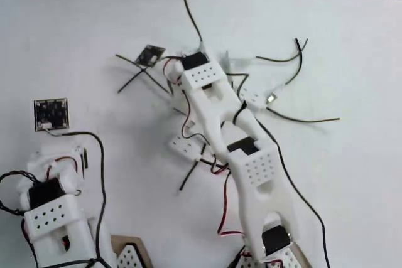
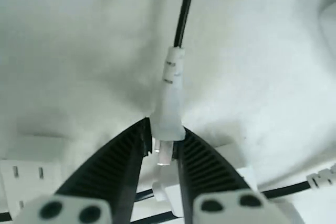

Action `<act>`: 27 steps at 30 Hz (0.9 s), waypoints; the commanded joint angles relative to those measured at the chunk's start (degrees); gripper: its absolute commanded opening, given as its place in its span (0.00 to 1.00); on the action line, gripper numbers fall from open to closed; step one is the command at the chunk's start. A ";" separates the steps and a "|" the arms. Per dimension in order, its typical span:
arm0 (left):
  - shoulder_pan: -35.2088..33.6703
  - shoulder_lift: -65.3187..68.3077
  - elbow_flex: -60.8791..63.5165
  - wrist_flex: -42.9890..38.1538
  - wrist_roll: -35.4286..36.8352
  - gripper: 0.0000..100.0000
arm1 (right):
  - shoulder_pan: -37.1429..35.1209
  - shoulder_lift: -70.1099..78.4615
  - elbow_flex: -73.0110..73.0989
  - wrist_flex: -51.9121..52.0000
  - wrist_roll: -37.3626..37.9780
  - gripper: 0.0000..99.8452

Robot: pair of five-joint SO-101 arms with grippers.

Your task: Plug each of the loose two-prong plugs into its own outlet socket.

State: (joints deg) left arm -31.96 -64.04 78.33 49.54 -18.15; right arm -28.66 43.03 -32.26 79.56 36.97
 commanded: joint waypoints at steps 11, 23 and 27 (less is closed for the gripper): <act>0.57 -0.84 -1.32 -1.32 0.62 0.16 | -1.80 -0.84 -2.90 0.57 -4.57 0.19; 2.68 -0.92 -0.26 -1.32 0.26 0.16 | -2.42 -0.48 -2.46 -4.62 -4.57 0.19; 2.68 -0.92 -0.26 -1.32 0.26 0.16 | -1.36 1.80 -3.08 -5.23 -6.42 0.19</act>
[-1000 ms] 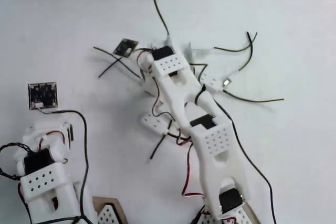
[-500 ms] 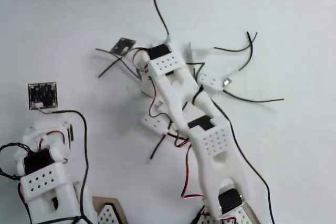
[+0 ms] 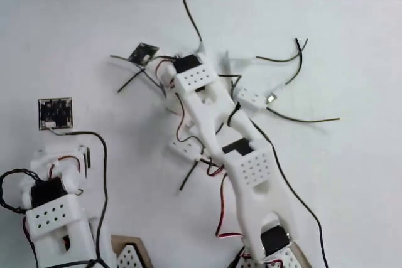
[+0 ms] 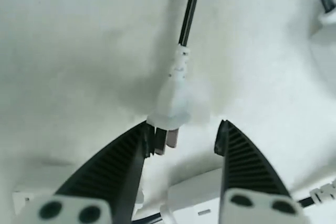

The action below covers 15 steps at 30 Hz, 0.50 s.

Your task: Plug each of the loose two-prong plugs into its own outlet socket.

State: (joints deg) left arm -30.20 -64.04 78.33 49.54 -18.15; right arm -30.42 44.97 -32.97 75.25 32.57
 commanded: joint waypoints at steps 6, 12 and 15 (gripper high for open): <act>0.92 -0.92 -0.26 -1.32 0.26 0.16 | 0.40 1.98 -6.15 -0.57 -10.55 0.19; 0.92 -0.92 -0.26 -1.32 0.26 0.16 | -0.75 2.24 -8.97 -0.57 -12.31 0.19; 0.92 -0.92 -0.26 -1.32 0.26 0.16 | -1.54 2.24 -9.14 -0.84 -12.13 0.19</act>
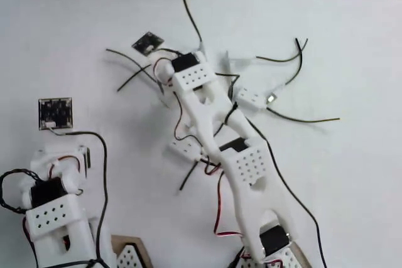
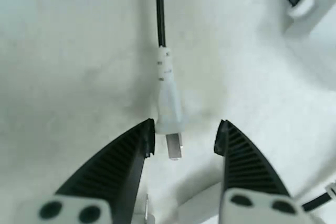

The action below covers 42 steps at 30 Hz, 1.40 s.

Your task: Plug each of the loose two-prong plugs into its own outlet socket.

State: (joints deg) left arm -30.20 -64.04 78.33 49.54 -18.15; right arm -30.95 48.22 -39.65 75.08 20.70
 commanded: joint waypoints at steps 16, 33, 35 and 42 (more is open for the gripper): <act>0.92 -0.92 -0.26 -1.32 0.26 0.16 | -2.59 3.38 -4.48 -5.23 0.00 0.13; 0.92 -0.92 -0.18 -1.32 0.26 0.16 | -2.07 6.11 -23.30 17.71 0.00 0.05; 0.92 -0.92 -0.18 -1.32 0.26 0.16 | -2.07 6.29 -25.93 21.93 -0.26 0.10; 0.92 -0.92 -0.18 -1.32 0.26 0.16 | -1.89 6.37 -26.99 23.34 -0.53 0.14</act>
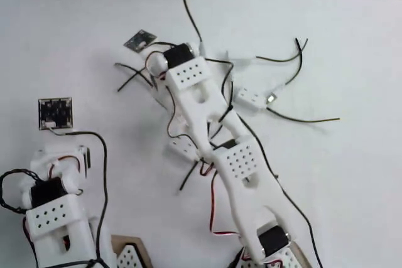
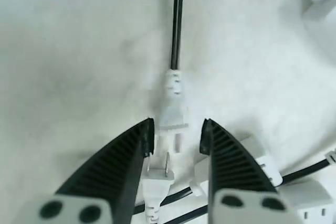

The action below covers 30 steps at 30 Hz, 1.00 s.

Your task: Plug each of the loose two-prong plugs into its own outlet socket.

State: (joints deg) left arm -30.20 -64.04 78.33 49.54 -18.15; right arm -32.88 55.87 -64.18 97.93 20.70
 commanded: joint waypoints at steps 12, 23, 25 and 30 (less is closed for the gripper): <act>0.92 -0.92 -0.18 -1.32 0.26 0.16 | -4.09 -1.19 3.78 0.40 -0.53 0.12; 0.92 -0.92 -0.18 -1.32 0.26 0.16 | -2.07 -0.75 10.64 -4.88 -0.09 0.12; 0.92 -0.92 -0.18 -1.32 0.26 0.16 | -1.80 0.57 10.73 -6.46 -0.09 0.12; 0.92 -0.92 -0.18 -1.32 0.26 0.16 | -0.40 3.21 9.49 -7.52 0.00 0.12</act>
State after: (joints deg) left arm -30.20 -64.04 78.33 49.54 -18.15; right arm -33.93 58.42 -54.15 90.64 20.62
